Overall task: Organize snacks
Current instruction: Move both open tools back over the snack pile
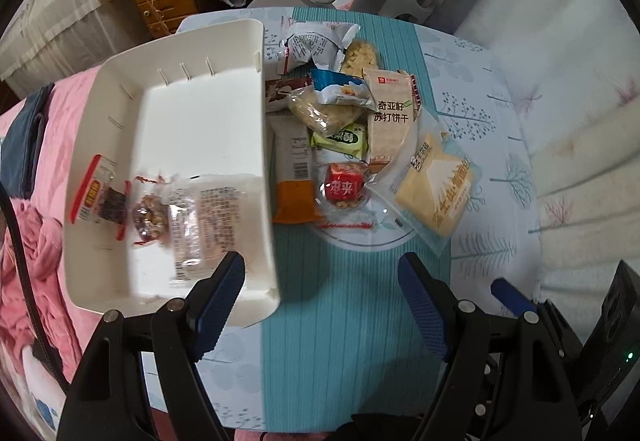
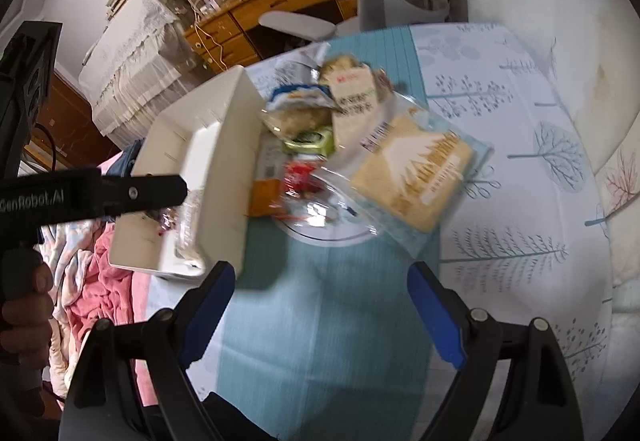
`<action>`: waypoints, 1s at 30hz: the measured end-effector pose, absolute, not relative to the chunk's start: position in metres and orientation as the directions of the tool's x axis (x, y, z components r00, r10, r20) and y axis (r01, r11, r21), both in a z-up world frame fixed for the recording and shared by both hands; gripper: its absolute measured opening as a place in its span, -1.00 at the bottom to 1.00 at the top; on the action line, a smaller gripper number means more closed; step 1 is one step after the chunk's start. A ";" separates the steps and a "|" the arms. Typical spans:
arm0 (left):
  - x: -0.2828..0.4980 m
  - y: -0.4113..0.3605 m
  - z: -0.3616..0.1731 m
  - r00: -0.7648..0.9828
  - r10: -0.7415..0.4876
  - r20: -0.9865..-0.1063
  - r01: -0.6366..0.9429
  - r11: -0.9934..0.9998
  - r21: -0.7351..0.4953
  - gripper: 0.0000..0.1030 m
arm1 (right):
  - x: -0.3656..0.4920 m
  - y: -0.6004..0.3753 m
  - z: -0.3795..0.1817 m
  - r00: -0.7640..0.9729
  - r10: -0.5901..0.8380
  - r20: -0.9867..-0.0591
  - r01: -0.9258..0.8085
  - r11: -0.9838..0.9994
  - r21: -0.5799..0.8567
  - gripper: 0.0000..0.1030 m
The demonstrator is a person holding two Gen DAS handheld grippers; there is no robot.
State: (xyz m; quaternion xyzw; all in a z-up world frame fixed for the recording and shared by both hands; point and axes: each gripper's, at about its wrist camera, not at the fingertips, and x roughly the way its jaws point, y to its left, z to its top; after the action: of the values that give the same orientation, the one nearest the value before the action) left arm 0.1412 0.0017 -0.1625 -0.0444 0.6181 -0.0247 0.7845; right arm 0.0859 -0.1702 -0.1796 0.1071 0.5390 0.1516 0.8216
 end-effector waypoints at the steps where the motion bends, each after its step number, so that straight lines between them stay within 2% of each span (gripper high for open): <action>1: 0.143 -0.001 -0.165 0.234 -0.089 -0.968 -0.024 0.995 -0.098 0.51 | 0.088 -0.175 -0.182 0.365 0.365 -0.856 -0.130 0.931 0.341 0.72; 6: 0.160 -0.020 -0.184 0.222 -0.042 -0.974 -0.054 0.997 -0.055 0.51 | 0.104 -0.200 -0.196 0.326 0.386 -0.863 -0.090 0.921 0.378 0.72; 17: 0.199 -0.034 -0.227 0.214 0.066 -0.975 -0.119 0.992 0.041 0.51 | 0.162 -0.236 -0.233 0.265 0.456 -0.849 0.113 0.860 0.497 0.73; 30: 0.216 -0.041 -0.258 0.187 0.126 -0.974 -0.117 0.988 0.106 0.51 | 0.214 -0.235 -0.271 0.165 0.434 -0.885 0.269 0.844 0.464 0.74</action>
State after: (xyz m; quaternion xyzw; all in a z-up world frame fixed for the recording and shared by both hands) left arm 0.2157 -0.0410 -0.2579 0.0039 0.6325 0.0789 0.7705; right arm 0.2137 -0.2350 -0.2711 0.2734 0.6436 0.0580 0.7125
